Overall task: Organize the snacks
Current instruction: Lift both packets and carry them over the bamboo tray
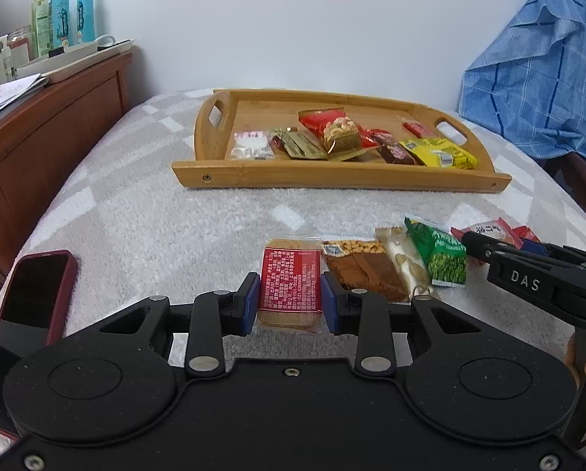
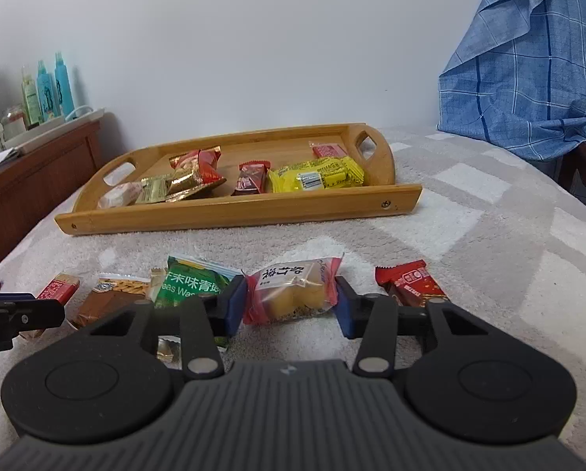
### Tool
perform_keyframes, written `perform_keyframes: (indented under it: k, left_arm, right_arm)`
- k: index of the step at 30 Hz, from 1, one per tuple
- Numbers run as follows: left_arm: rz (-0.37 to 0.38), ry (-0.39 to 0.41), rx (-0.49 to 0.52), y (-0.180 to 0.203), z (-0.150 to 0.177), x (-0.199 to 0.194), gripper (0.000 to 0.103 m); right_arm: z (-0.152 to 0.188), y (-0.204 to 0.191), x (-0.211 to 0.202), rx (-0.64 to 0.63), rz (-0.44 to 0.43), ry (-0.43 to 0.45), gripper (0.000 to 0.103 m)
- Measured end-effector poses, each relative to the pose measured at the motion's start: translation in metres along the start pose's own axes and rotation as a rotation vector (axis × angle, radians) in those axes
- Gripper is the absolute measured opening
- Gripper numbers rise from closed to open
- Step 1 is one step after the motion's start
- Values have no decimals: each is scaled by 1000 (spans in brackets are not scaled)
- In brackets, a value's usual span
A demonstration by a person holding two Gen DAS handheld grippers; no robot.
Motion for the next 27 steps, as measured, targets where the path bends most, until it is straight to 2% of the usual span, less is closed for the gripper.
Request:
perform_keyframes:
  k: [11, 27]
  left_arm:
    - [-15, 45, -5, -4, -16, -5, 32]
    - [20, 120, -26, 1, -87, 5, 31]
  right_arm:
    - [-14, 9, -18, 60, -43, 88, 47]
    - [-76, 30, -6, 142, -105, 148, 47]
Point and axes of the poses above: each gripper's, at about its wrist camera, not at the fingertips, and x roughly the way its jaws point, y to its right, z to its underside, the point moved 2 cm from there along x, roughly the way its jaws point, and after that the axes turned 2 degrees about x, right-handed, at the moved point
